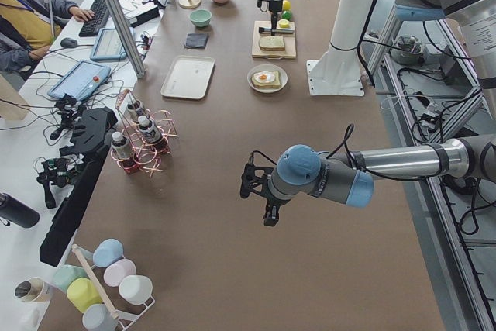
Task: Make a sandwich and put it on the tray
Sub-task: 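Move the right gripper down to the bread slice on the cutting board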
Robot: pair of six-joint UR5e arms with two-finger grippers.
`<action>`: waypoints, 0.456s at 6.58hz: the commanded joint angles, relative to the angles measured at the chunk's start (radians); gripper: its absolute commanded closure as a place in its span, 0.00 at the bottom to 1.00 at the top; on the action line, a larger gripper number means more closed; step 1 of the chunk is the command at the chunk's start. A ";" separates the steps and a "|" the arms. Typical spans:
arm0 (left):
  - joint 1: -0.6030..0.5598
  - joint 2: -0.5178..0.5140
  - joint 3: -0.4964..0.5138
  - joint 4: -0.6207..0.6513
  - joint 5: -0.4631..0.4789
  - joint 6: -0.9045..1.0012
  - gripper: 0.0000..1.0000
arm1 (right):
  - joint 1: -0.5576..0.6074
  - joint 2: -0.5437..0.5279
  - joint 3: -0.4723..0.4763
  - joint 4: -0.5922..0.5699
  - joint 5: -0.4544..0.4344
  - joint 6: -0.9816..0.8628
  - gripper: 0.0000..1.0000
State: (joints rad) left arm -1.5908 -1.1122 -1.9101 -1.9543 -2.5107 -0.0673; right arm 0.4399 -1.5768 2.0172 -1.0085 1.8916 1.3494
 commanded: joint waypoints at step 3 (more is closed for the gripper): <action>0.000 -0.006 0.003 0.000 -0.007 0.000 0.02 | 0.041 0.005 -0.051 0.007 0.072 -0.032 0.28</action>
State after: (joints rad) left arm -1.5908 -1.1179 -1.9064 -1.9543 -2.5139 -0.0675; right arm 0.4541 -1.5693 1.9753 -1.0018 1.9259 1.3281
